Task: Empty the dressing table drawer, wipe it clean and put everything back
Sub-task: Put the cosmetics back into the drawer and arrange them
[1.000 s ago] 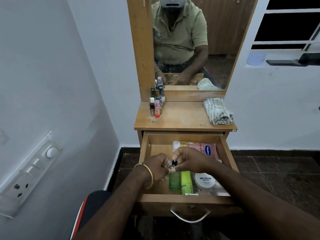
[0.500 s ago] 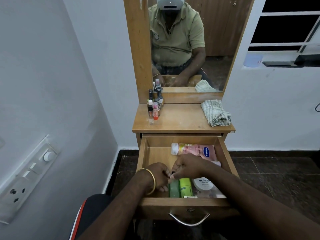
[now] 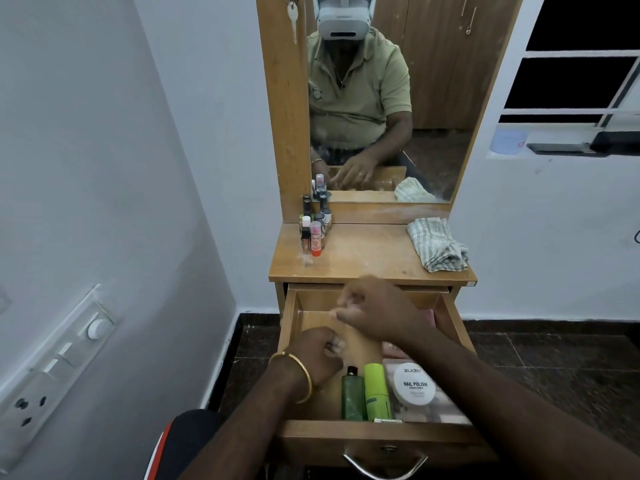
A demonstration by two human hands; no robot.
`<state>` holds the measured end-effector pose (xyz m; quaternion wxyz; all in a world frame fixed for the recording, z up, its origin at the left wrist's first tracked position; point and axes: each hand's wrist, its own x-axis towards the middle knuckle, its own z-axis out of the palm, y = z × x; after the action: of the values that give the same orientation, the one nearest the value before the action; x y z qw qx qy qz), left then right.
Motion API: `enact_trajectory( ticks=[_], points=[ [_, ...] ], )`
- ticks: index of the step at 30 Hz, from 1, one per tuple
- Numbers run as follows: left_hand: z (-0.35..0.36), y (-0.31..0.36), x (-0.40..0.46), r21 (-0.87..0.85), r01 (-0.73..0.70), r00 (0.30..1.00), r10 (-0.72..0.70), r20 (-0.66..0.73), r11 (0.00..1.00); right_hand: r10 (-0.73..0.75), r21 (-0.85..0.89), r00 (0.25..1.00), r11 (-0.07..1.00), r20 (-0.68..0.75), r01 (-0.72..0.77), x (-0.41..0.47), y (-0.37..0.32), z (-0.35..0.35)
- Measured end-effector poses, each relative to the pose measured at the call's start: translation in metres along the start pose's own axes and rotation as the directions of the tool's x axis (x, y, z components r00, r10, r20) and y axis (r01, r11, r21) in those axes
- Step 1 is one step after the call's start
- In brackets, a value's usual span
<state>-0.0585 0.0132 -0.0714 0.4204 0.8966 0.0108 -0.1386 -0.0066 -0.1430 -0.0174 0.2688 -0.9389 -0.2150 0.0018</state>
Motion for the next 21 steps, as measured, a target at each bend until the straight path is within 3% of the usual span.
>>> enact_trajectory(
  ticks=[4,12,17,21],
  points=[
    [-0.012,0.006,0.003,-0.078,-0.093,0.987,0.082,-0.141,0.993,-0.099,-0.068,0.948,0.994,-0.304,0.083,0.037,-0.024,-0.021],
    [-0.018,0.001,0.005,-0.262,-0.115,0.984,0.075,-0.159,0.958,-0.21,-0.464,0.951,0.882,-0.227,0.084,0.087,-0.038,-0.02],
    [-0.017,-0.003,0.007,-0.32,-0.103,0.986,0.053,-0.161,0.942,-0.292,-0.378,0.886,0.914,-0.361,0.148,0.086,-0.031,-0.012],
    [-0.014,0.003,0.007,-0.463,-0.072,0.987,-0.006,-0.164,0.884,-0.326,-0.331,0.851,0.923,-0.411,0.194,0.078,-0.03,-0.013]
  ],
)
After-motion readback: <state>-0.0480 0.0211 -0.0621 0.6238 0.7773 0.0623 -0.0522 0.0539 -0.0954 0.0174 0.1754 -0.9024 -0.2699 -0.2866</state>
